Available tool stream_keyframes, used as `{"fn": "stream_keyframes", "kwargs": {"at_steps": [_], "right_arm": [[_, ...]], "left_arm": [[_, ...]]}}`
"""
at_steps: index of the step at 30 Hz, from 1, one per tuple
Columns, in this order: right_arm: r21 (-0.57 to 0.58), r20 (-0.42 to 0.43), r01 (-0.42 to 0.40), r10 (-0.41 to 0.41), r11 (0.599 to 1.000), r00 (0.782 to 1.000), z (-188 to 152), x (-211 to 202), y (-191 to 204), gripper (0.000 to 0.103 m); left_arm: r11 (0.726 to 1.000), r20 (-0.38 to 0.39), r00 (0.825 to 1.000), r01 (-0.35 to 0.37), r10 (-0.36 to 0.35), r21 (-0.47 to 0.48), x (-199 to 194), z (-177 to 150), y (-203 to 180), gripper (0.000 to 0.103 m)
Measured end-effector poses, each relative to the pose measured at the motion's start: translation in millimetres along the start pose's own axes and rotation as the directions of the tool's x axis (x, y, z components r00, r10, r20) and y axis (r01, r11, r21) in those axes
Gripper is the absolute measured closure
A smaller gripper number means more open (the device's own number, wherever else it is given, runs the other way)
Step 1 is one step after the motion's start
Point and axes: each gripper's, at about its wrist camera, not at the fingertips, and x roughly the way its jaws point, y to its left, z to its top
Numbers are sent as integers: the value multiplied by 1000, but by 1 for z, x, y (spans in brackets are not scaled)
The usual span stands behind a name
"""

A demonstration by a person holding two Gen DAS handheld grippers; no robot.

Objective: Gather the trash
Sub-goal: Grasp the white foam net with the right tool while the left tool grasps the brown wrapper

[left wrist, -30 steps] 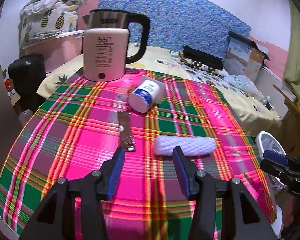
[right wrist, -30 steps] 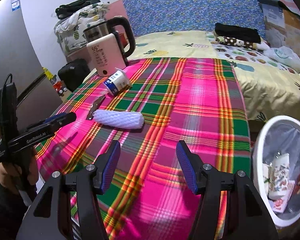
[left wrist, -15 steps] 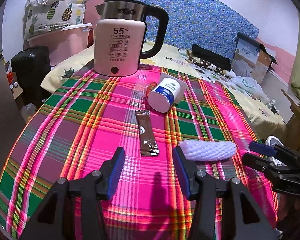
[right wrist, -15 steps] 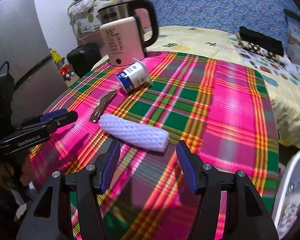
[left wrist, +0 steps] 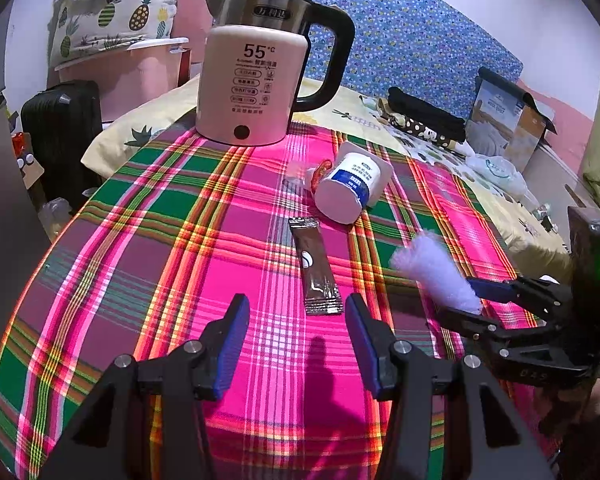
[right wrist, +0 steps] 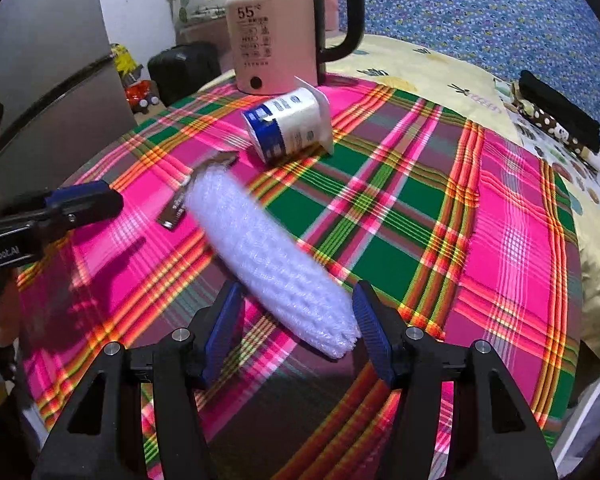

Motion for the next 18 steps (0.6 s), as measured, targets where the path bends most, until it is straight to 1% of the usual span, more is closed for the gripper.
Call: {"fn": "stream_keyframes", "kwargs": {"at_steps": [1, 2, 3, 6, 11, 16, 17, 18], "right_arm": [[23, 0, -5, 5, 1000, 1000, -1, -2, -3, 53], [42, 3, -2, 2, 999, 1000, -2, -4, -5, 63], [54, 3, 2, -2, 999, 1000, -2, -5, -7, 66], [88, 16, -9, 8, 996, 1000, -5, -14, -10, 71], [138, 22, -10, 7, 990, 1000, -14, -24, -13, 72], [173, 13, 0, -2, 985, 1000, -18, -27, -18, 72], [178, 11, 4, -6, 984, 1000, -18, -26, -19, 72], [181, 8, 7, -9, 983, 1000, -16, -25, -19, 72]], "left_arm": [[1000, -2, 1000, 2, -2, 1, 1, 0, -1, 51], [1000, -4, 1000, 5, -5, 2, 2, 1, -2, 51], [1000, -6, 1000, 8, -8, 3, 4, 1, -3, 52], [1000, -15, 1000, 16, -16, 5, 10, 3, -8, 51], [1000, -38, 999, 8, -8, 4, 25, 7, -14, 51], [1000, -72, 997, -22, 22, 1, 43, 13, -21, 52], [1000, -76, 997, -29, 29, 4, 47, 14, -23, 52], [999, -80, 996, -39, 40, 11, 50, 14, -25, 58]]}}
